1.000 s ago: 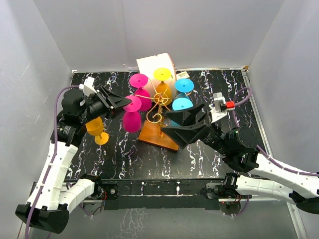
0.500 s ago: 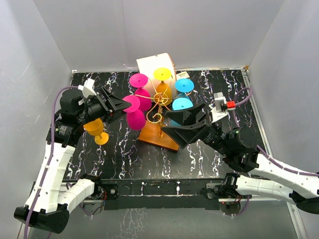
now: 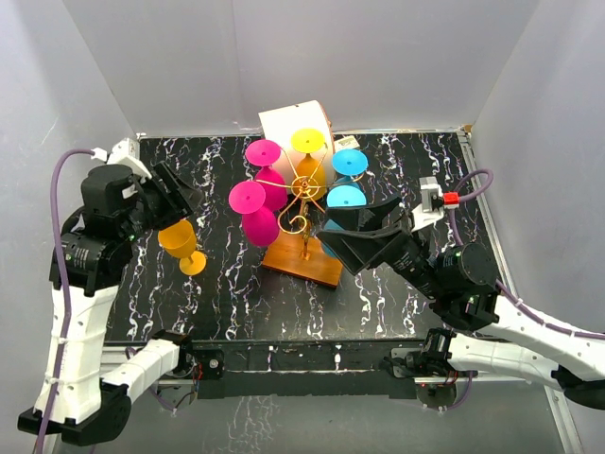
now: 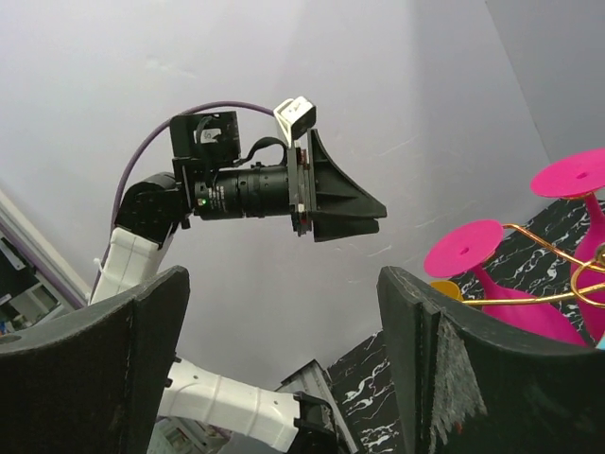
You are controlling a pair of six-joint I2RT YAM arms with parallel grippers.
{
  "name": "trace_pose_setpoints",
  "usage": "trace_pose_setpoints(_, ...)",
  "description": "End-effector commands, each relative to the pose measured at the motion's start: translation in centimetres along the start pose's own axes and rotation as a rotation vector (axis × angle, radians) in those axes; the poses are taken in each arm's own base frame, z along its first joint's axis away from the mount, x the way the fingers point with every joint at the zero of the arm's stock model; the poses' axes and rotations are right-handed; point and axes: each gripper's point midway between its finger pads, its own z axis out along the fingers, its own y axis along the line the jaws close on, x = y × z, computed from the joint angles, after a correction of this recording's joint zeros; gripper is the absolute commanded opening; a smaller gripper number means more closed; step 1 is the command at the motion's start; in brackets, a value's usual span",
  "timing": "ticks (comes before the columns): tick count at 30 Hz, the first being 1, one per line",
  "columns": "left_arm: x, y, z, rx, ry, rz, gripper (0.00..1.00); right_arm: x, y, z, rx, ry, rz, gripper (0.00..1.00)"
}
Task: Place the wine glass upside down on the wine glass rack
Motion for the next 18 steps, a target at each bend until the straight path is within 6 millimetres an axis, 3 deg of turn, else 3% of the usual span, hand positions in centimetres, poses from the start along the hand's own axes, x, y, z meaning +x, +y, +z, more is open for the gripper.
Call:
trace_pose_setpoints(1,0.6,8.4,0.5,-0.412,0.022,0.141,0.52,-0.7,-0.4,0.1,0.046,-0.013,0.014,0.78)
trace_pose_setpoints(3,1.5,9.6,1.3,-0.451,0.036,0.146,0.52,-0.3,-1.0,0.2,0.082,0.033,-0.034,0.76)
trace_pose_setpoints(10,4.5,13.6,3.4,-0.574,0.101,0.164,0.61,-2.1,-2.8,-1.8,0.219,0.07,-0.16,0.76)
trace_pose_setpoints(14,6.3,14.6,5.4,-0.575,0.152,0.163,0.58,-2.7,-2.7,-2.3,0.224,0.063,-0.171,0.76)
trace_pose_setpoints(18,6.8,15.5,7.1,-0.585,0.175,0.172,0.51,-2.8,-2.6,-2.2,0.222,0.068,-0.176,0.77)
